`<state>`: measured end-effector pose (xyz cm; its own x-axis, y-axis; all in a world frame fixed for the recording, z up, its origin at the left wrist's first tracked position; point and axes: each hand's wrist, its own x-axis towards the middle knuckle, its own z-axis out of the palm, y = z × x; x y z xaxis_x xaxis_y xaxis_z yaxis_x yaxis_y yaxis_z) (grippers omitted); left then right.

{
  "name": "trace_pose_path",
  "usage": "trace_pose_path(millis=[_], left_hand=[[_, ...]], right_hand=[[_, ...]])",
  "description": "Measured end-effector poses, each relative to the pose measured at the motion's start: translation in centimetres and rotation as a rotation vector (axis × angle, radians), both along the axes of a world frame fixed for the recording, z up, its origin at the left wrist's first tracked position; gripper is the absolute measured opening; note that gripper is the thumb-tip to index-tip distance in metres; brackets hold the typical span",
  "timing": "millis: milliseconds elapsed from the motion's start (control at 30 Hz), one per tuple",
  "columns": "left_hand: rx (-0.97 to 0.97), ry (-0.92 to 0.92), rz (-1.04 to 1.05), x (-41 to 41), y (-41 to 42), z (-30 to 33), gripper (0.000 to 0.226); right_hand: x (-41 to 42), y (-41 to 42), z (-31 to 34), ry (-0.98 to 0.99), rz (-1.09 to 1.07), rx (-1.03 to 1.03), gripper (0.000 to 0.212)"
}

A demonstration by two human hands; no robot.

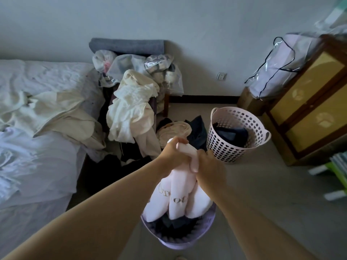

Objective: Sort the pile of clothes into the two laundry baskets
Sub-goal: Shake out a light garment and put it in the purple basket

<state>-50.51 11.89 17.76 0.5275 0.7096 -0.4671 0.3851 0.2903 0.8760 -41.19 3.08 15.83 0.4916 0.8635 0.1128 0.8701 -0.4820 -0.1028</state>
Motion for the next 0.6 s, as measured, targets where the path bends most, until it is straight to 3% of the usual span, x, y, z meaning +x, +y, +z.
trace_pose_path(millis=[133, 267, 400, 500, 600], left_hand=[[0.008, 0.091, -0.092, 0.6, -0.8, -1.9, 0.054], [0.063, 0.188, -0.247, 0.4, -1.0, -4.6, 0.07], [0.309, 0.517, -0.523, 0.6, -0.8, -7.3, 0.087], [0.368, 0.687, -0.583, 1.0, -0.9, -10.0, 0.081], [0.305, 0.758, -0.639, 1.9, -0.6, -12.6, 0.065]], right_hand=[[1.0, -0.8, -1.5, 0.168, 0.011, -0.093, 0.015], [1.8, -0.6, -3.1, 0.267, 0.002, -0.319, 0.024], [3.4, 0.9, -5.4, 0.394, 0.051, -0.561, 0.031], [4.8, 2.9, -7.4, 0.547, 0.155, -0.837, 0.034], [6.1, 4.6, -9.9, 0.662, 0.261, -1.134, 0.066]])
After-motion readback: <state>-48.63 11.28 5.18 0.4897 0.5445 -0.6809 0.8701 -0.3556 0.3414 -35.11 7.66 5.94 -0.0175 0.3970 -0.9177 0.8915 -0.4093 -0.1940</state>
